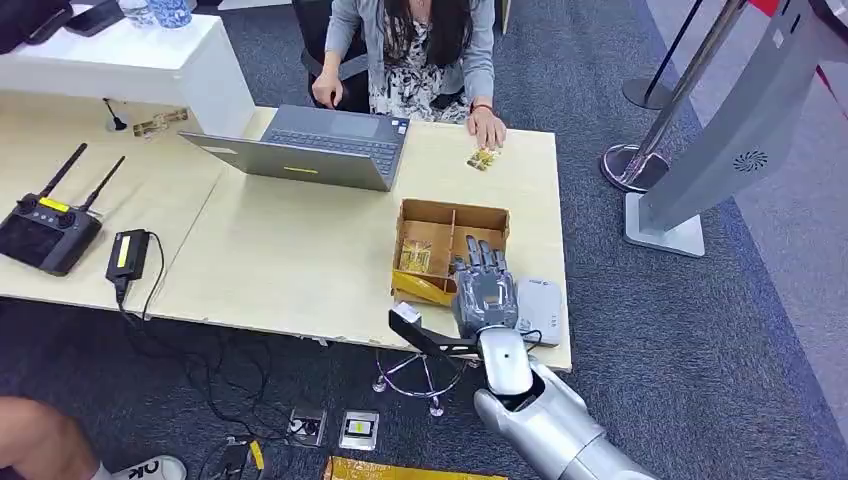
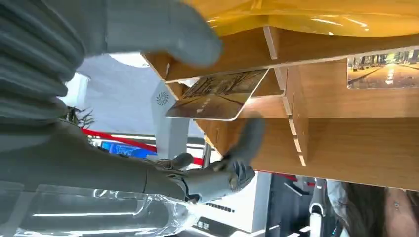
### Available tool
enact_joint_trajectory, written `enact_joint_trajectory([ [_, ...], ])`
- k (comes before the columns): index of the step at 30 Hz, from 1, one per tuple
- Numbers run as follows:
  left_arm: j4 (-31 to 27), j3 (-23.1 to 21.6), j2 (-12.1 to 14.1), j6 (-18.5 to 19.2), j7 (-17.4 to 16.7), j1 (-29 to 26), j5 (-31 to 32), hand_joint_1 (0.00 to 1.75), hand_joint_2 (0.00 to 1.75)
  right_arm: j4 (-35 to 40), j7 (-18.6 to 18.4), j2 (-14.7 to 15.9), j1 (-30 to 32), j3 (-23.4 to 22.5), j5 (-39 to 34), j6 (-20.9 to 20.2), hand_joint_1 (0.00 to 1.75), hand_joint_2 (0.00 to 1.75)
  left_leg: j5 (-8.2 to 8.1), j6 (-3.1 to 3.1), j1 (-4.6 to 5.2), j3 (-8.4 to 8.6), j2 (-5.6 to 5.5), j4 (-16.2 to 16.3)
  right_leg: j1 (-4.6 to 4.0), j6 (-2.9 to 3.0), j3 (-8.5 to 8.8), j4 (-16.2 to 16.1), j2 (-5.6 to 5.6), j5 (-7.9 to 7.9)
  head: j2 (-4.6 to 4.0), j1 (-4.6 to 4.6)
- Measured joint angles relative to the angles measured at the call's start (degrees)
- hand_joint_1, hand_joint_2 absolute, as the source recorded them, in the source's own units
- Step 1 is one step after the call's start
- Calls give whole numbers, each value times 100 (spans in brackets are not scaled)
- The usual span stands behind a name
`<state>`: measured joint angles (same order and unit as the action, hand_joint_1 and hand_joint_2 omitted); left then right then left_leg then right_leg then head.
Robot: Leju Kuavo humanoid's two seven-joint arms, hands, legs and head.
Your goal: Pass the card to the sensor for recognition and then transmit it.
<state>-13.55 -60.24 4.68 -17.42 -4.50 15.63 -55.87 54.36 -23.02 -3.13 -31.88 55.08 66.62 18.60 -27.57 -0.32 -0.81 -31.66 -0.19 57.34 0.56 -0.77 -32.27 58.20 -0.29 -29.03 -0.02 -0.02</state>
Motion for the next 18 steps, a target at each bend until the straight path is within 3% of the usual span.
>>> enact_joint_trajectory([
  [18,0,0,0,4,0,-2,-2,0,0,-212,59,0,-47,0,-116,181,175,175,0,0,0,2,0,0,0,0,1,0,0,0,0,0],
])
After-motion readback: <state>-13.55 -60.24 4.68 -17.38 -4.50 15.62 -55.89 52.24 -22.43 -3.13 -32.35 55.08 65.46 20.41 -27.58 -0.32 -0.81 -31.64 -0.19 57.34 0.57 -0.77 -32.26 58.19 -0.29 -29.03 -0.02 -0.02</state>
